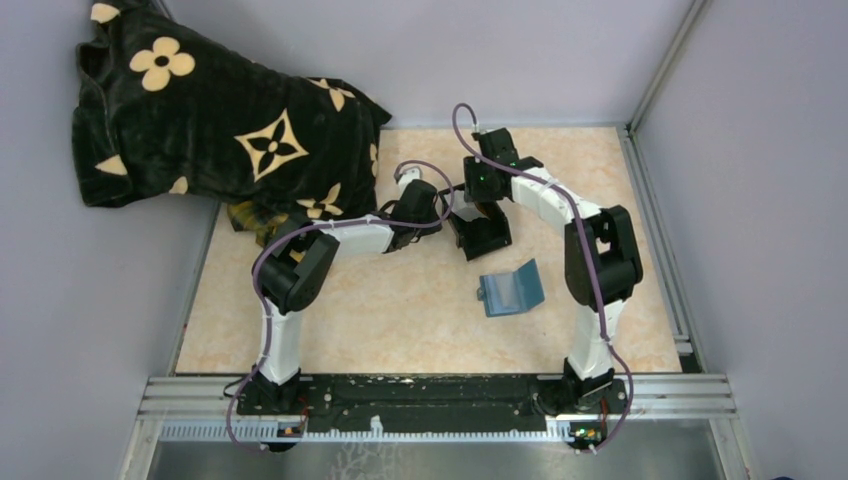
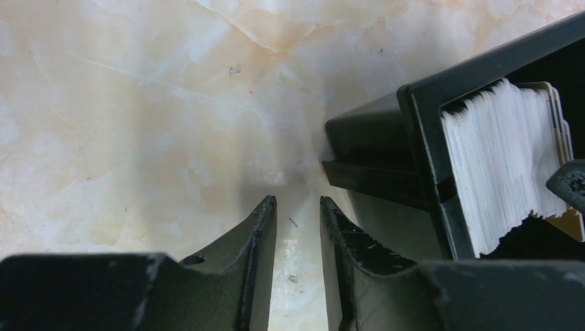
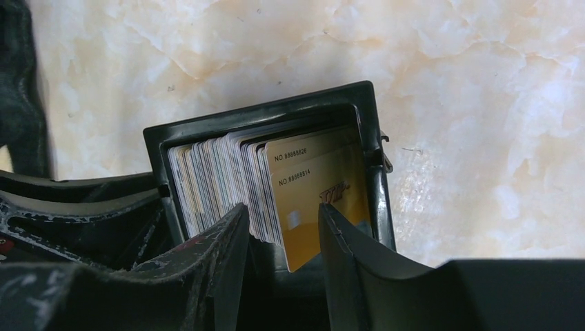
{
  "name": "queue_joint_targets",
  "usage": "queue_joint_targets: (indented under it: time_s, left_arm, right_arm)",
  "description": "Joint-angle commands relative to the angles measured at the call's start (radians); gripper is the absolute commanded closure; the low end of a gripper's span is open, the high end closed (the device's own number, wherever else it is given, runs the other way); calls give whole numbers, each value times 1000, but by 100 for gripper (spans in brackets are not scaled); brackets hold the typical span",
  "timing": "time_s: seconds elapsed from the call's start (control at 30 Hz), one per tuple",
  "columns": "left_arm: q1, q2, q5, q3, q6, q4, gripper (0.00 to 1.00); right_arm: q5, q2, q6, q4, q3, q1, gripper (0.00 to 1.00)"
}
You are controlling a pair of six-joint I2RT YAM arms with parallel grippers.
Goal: Put the credit cards into the card holder
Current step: Pick up the credit card from the storage box.
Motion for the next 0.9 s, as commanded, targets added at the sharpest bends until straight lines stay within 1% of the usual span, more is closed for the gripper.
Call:
queue_joint_targets:
  time_s: [0.0,0.17,0.43,0.63,0.73,0.87]
  left_arm:
    - [-7,-19,42,-7,-5,41,64]
    - [-7,-18,69,-2,-5,63,65]
    - [-7,-21,102,4,-14,80,66]
    - [-8,-5,126,26,-22,74,66]
    - [-8,3,129,33,-22,71,66]
    - [-10,9,134,43,-24,69,66]
  right_arm:
    - [-59,4,24,53,-16,-21,57]
    - [-122,10,51,66,-37,-37,57]
    - [-175,12,67,73,-56,-40,59]
    - [-198,-5,76,77,-67,-40,66]
    - [-196,-24,80,78,-71,-40,72]
    - [-196,-44,85,74,-72,-40,73]
